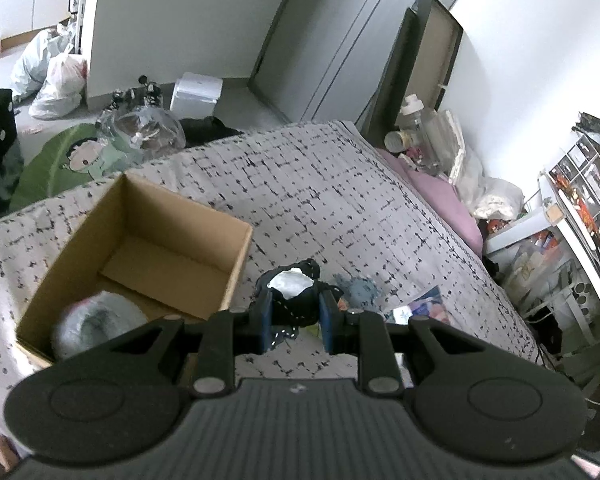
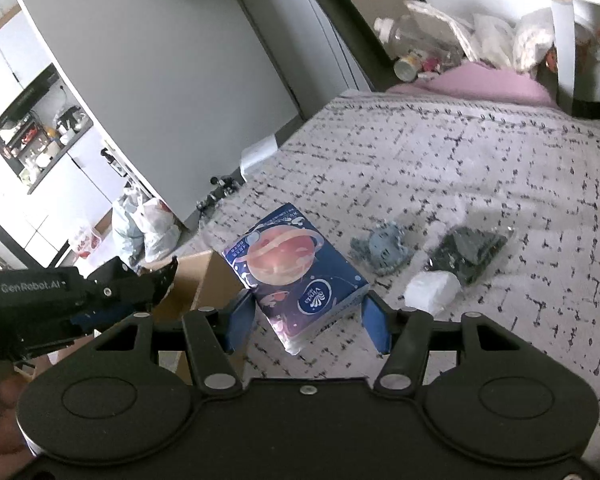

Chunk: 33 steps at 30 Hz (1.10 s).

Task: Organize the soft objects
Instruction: 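Carry the black plush and tissue pack over the box with both tools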

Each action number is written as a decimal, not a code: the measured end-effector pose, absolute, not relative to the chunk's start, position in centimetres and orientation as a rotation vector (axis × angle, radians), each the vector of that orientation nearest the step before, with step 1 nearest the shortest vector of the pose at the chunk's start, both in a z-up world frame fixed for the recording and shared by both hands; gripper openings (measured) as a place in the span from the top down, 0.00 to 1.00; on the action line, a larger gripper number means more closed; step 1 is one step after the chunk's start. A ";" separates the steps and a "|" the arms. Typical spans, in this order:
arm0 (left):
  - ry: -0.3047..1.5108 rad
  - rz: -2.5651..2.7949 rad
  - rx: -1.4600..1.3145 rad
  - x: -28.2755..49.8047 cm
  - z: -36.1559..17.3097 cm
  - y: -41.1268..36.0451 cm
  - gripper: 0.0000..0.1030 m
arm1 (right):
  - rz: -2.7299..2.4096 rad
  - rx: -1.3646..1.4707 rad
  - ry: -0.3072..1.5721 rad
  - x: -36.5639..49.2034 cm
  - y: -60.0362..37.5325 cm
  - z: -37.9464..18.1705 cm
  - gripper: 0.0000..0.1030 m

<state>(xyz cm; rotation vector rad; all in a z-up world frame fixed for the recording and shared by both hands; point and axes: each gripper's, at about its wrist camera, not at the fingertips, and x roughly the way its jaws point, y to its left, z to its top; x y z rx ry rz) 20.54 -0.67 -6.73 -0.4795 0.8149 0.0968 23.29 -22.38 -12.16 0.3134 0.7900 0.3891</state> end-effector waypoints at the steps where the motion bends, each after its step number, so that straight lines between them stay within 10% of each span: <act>1: 0.812 0.099 -0.479 20.4 -6.7 -0.4 0.78 | 0.392 0.315 0.784 23.3 -22.2 -11.9 0.45; 33: 0.786 0.240 -0.593 19.9 -9.7 10.7 0.75 | 0.480 0.289 0.805 23.3 -11.6 -11.2 0.45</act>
